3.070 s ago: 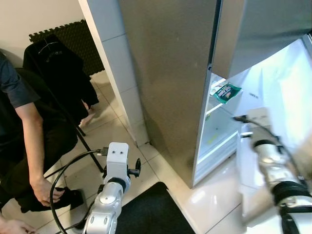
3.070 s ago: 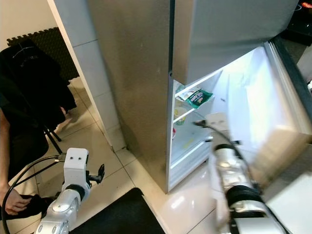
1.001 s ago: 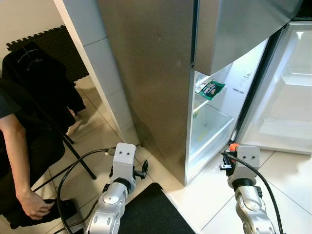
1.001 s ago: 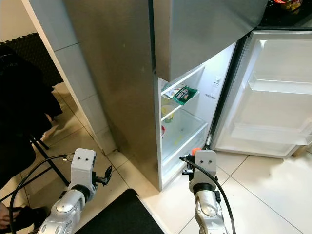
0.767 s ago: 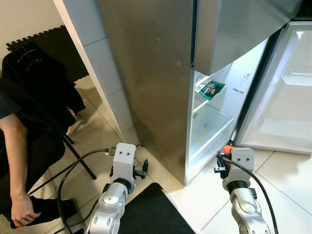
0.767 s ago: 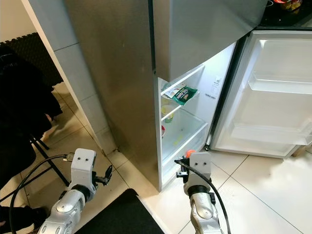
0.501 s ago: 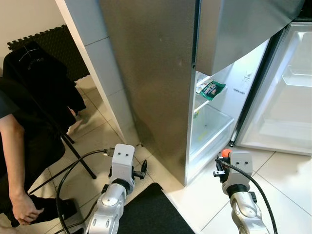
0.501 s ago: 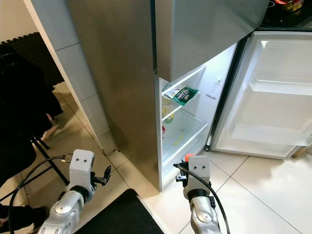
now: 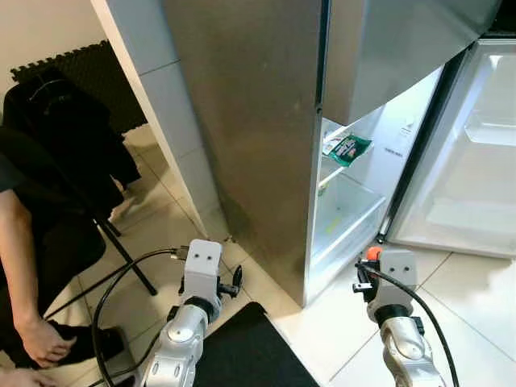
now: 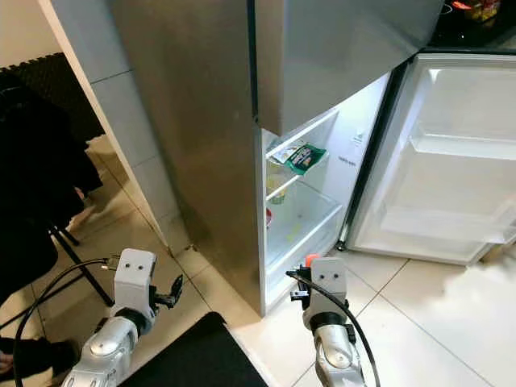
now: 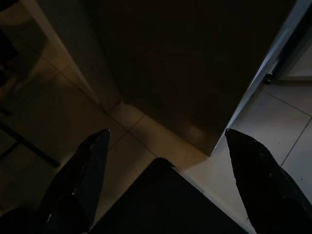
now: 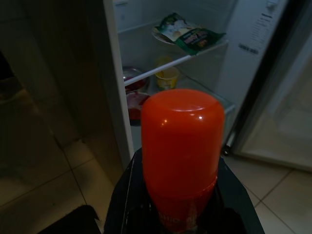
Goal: Restocking fridge
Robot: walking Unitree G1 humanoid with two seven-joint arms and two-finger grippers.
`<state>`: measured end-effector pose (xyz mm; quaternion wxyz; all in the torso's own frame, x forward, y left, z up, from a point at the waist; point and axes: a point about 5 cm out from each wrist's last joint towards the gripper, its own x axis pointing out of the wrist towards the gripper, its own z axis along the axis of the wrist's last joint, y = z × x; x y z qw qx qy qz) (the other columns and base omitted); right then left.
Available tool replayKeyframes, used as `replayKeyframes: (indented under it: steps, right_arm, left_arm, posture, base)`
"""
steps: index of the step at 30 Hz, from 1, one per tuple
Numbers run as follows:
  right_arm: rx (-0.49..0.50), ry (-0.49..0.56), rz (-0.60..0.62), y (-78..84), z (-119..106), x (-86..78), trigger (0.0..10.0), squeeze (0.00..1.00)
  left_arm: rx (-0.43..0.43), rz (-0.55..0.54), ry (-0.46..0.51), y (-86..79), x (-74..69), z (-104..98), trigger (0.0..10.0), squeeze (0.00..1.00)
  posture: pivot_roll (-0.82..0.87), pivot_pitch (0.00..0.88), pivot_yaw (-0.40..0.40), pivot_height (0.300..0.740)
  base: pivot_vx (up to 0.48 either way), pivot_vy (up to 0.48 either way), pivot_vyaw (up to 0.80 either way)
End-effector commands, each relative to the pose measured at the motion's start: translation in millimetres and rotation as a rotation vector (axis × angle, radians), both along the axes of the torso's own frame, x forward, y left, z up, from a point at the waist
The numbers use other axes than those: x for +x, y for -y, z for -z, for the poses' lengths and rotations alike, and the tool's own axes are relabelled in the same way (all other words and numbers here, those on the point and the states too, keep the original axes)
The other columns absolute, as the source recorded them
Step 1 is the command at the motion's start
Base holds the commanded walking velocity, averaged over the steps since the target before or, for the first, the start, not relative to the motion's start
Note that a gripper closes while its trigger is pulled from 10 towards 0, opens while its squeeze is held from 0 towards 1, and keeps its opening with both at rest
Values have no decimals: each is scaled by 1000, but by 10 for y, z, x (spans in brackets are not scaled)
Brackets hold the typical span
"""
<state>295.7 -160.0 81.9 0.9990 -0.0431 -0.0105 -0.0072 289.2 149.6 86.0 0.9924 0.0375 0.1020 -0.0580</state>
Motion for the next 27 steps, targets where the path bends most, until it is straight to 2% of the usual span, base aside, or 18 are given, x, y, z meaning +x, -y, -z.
replayKeyframes:
  steps: [1,6,27]
  right_arm:
    - [-5,-16,5,26,22,-14,10000,0]
    - [-5,-16,8,33,21,-15,10000,0]
    - [-4,-20,10,33,20,-23,10000,0]
  left_arm:
    - [22,-6,-23,-52,-32,61,10000,0]
    - [21,-12,-24,-58,-22,63,10000,0]
    - [19,-23,-29,-72,-1,63,10000,0]
  posture:
    - [-104,190,86,740]
    - [-104,191,86,740]
    - [-105,193,90,740]
  base:
    - [0,-398,0]
    - [0,-409,0]
    - [0,-259,0]
